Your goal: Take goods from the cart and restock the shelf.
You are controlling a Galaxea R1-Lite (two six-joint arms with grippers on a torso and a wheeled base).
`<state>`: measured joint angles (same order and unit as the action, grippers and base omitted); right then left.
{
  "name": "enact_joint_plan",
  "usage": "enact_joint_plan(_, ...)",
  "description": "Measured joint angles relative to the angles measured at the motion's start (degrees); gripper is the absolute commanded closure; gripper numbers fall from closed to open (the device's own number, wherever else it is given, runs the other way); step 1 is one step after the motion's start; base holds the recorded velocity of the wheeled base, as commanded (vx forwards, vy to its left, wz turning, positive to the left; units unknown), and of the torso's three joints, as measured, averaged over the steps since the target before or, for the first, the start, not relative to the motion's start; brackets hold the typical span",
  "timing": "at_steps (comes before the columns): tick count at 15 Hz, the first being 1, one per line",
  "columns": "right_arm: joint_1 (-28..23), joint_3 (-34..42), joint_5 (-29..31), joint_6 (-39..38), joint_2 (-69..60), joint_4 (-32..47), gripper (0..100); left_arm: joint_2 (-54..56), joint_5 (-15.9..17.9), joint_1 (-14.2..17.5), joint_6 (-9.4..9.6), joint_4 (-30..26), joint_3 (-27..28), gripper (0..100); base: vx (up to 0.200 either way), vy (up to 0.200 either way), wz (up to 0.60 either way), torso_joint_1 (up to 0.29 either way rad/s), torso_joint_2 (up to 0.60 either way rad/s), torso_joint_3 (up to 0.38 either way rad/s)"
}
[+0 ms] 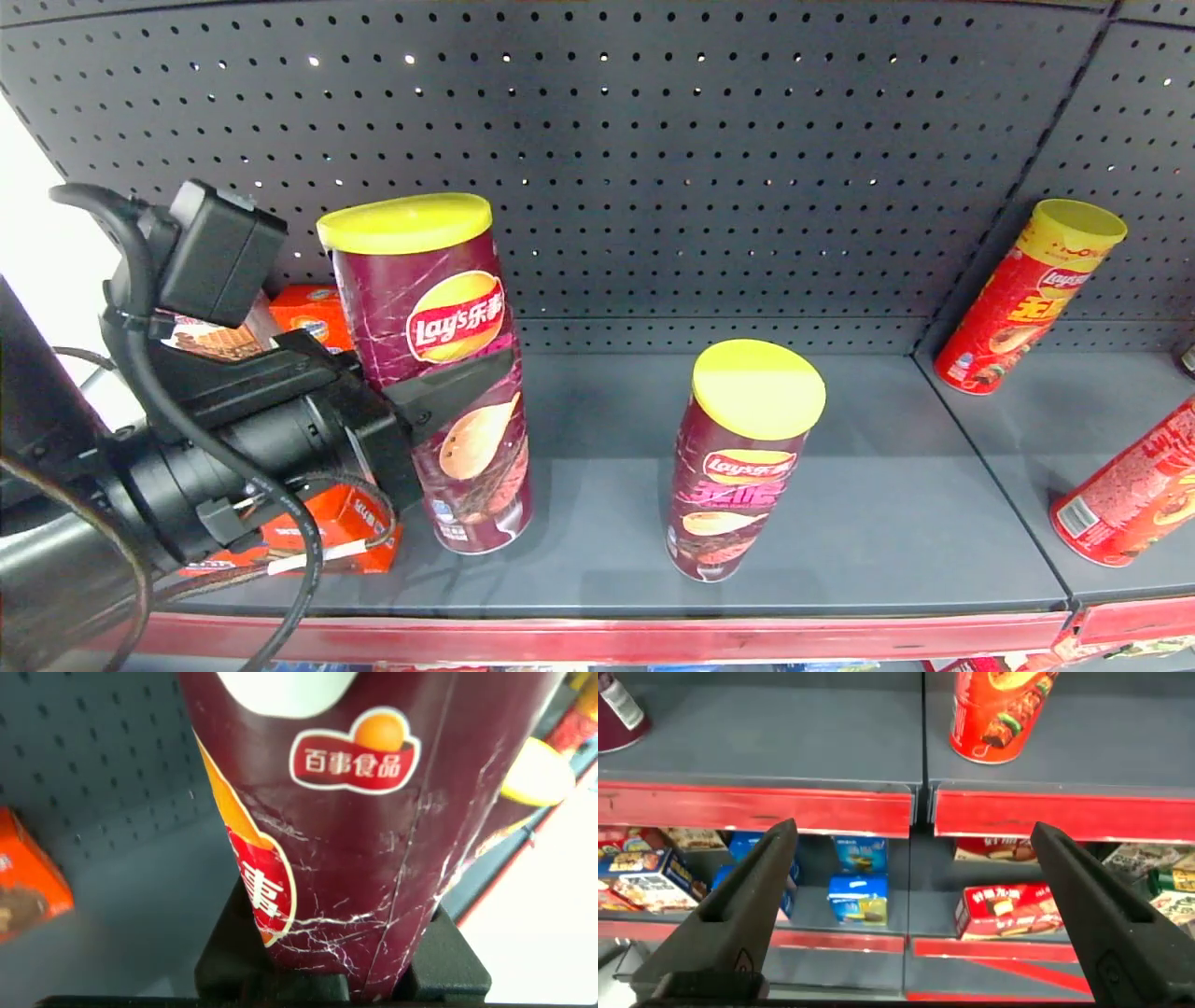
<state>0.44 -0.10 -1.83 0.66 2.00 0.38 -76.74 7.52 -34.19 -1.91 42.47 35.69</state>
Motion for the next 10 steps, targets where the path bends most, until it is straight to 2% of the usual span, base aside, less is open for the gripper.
enact_joint_plan(2, -0.23, 0.00, 0.00, -0.12, -1.12, -0.02, 0, -2.86, -0.22, 0.10, 1.80, 1.16, 1.84, 100, 0.000, 0.000, 0.00, 0.000, 0.00, 0.000)
enact_joint_plan(4, -0.34, 0.00, 0.00, -0.15, -1.69, -0.02, 0, -7.46, -0.27, 0.10, 5.63, 3.01, 3.91, 100, 0.000, 0.000, 0.00, 0.000, 0.00, 0.000)
enact_joint_plan(5, -0.34, 0.00, 0.00, -0.17, -1.82, -0.02, 0, -9.36, -0.33, 0.05, 6.67, 2.60, 5.36, 100, 0.000, 0.000, 0.00, 0.000, 0.00, 0.000)
enact_joint_plan(7, -0.39, 0.00, 0.00, -0.15, -1.95, -0.02, 0, -12.46, -0.13, -0.30, 7.38, -3.80, 9.67, 100, 0.000, 0.000, 0.00, 0.000, 0.00, 0.000)
enact_joint_plan(10, -0.39, 0.00, 0.00, -0.15, -2.00, -0.02, 0, -15.74, 0.79, -0.72, 7.13, -10.53, 17.75, 100, 0.000, 0.000, 0.00, 0.000, 0.00, 0.000)
